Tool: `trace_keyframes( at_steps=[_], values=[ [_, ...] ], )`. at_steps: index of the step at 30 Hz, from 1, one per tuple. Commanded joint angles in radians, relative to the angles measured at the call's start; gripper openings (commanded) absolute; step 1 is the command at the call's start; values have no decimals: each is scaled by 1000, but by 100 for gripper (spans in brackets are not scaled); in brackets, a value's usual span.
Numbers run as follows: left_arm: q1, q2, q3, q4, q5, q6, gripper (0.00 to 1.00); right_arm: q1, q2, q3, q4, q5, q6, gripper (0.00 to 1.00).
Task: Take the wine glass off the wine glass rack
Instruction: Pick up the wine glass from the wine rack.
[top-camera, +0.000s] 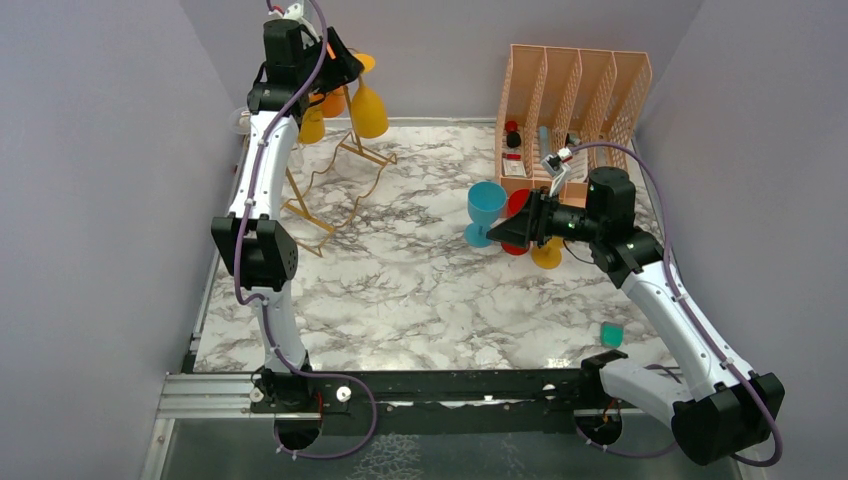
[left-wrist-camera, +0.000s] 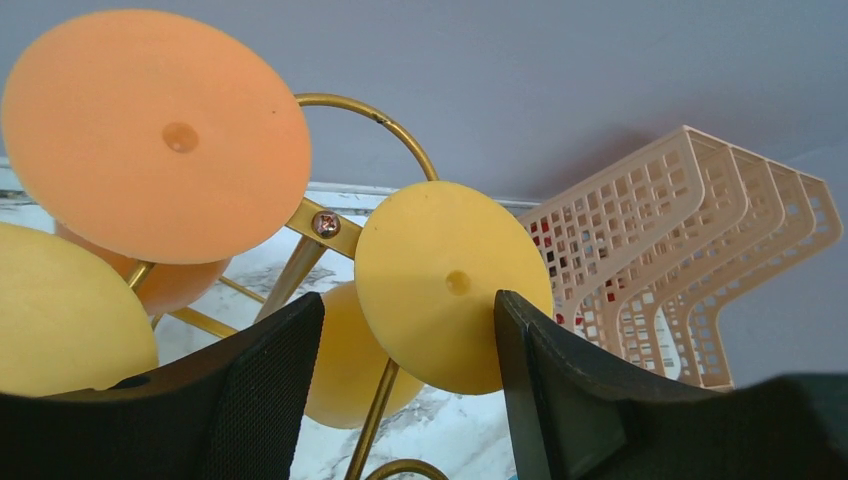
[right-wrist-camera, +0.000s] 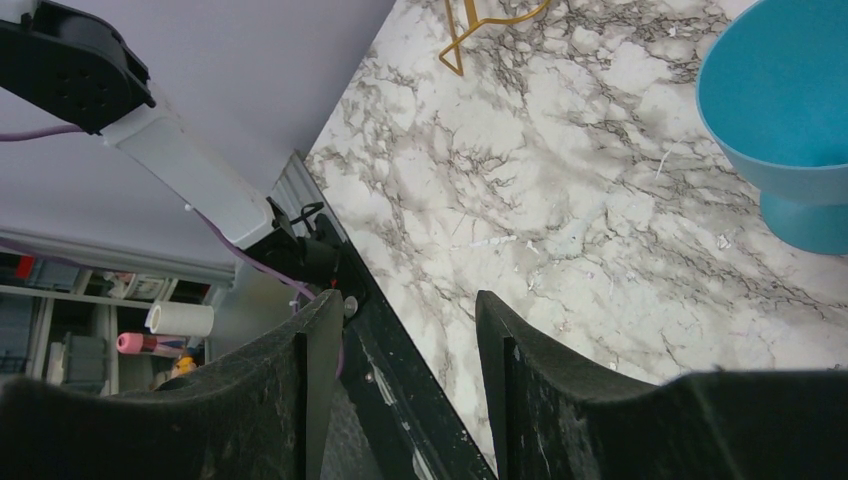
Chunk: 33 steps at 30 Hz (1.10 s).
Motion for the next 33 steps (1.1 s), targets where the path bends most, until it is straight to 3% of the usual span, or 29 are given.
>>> trace_keyframes(
  at_steps=[1, 22, 33],
  values=[
    [6, 18, 43, 15, 34, -34, 63, -6, -7, -14, 18, -37, -7, 55],
    [8, -38, -12, 50, 28, -100, 19, -6, -11, -12, 28, -47, 18, 55],
    [12, -63, -57, 121, 68, -171, 3, -6, -15, -11, 30, -45, 34, 55]
  ],
)
